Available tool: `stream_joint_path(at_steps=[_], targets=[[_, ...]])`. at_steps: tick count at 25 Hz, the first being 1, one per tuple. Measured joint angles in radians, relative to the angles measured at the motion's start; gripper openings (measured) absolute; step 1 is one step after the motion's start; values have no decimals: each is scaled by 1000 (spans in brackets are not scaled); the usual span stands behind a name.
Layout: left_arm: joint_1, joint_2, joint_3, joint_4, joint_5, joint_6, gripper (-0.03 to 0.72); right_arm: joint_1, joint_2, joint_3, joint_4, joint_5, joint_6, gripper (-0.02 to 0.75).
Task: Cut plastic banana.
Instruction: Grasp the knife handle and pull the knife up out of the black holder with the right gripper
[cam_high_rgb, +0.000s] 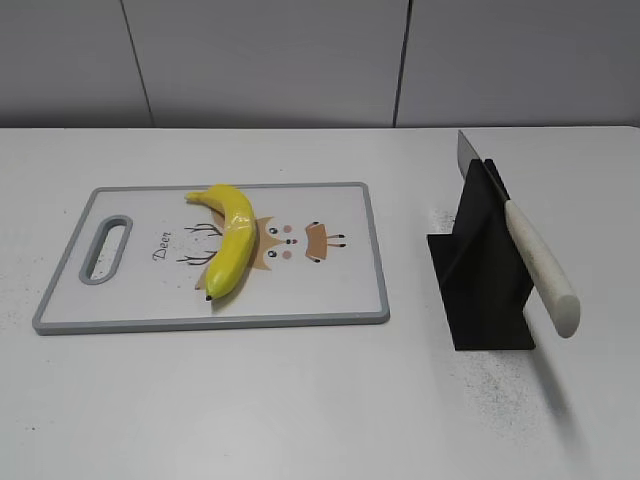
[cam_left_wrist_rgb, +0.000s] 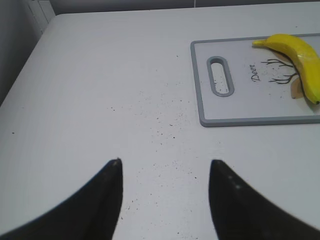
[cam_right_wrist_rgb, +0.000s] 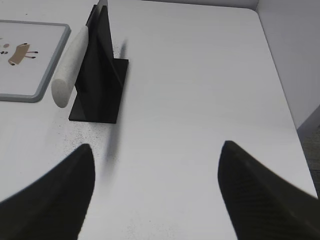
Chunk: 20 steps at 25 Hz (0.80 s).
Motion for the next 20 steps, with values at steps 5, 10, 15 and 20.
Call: stream_joint_path(at_steps=[5,10,15,20], targets=[[0,0,0,0,0,0,588,0,0,0,0,0,0,580],[0,0,0,0,0,0,588,0,0,0,0,0,0,580],[0,0,0,0,0,0,588,0,0,0,0,0,0,580],[0,0,0,0,0,0,588,0,0,0,0,0,0,580]])
